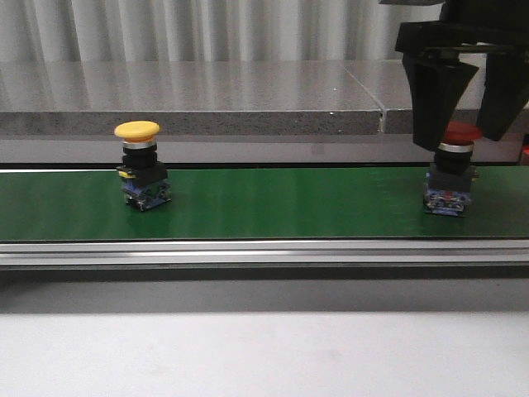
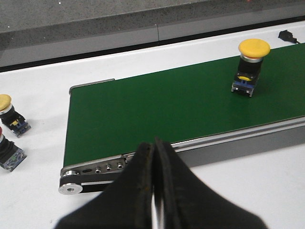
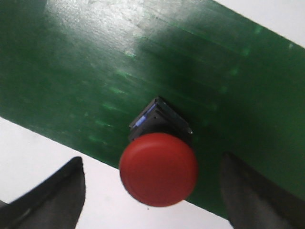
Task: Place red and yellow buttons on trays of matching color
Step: 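Grasp the red button off the belt with the right gripper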
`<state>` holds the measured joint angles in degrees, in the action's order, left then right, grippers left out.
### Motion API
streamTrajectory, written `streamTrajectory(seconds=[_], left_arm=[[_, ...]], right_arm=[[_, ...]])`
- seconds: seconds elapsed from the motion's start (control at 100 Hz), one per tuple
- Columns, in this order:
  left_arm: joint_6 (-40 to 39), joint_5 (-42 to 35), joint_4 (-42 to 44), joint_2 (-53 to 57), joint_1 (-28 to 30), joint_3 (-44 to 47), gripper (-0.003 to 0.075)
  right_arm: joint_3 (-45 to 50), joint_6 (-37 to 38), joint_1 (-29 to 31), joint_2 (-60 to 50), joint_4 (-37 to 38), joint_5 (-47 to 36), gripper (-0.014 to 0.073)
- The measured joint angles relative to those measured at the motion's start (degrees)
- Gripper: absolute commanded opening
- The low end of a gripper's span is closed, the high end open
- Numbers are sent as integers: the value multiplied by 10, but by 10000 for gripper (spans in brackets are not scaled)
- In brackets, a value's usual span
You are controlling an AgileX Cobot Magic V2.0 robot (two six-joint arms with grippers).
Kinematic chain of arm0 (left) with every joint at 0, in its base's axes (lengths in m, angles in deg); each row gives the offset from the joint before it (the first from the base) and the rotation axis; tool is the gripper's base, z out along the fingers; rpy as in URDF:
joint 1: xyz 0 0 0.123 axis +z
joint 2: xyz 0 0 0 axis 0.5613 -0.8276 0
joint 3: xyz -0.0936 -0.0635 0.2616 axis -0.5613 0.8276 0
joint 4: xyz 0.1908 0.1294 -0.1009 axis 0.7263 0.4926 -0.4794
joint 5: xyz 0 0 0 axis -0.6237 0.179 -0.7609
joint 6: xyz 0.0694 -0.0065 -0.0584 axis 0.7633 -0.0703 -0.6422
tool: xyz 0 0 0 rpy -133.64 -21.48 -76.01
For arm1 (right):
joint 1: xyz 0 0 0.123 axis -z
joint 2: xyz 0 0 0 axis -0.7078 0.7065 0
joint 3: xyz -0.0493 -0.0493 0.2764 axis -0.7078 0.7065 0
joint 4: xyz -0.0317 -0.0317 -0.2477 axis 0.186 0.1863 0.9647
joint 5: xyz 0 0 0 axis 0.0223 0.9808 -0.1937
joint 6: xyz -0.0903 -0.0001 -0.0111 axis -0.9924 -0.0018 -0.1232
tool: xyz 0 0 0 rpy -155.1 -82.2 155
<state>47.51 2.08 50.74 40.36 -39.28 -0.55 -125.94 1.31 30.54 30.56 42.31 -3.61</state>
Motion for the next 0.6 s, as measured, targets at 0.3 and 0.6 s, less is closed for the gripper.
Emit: streamTrajectory(seconds=[0.3, 0.6], left_arm=[[0, 0, 0, 0, 0, 0, -20], [0, 0, 0, 0, 0, 0, -20]], right_arm=[[0, -1, 16, 8, 14, -1, 191], [-1, -2, 33, -23, 15, -3, 185]])
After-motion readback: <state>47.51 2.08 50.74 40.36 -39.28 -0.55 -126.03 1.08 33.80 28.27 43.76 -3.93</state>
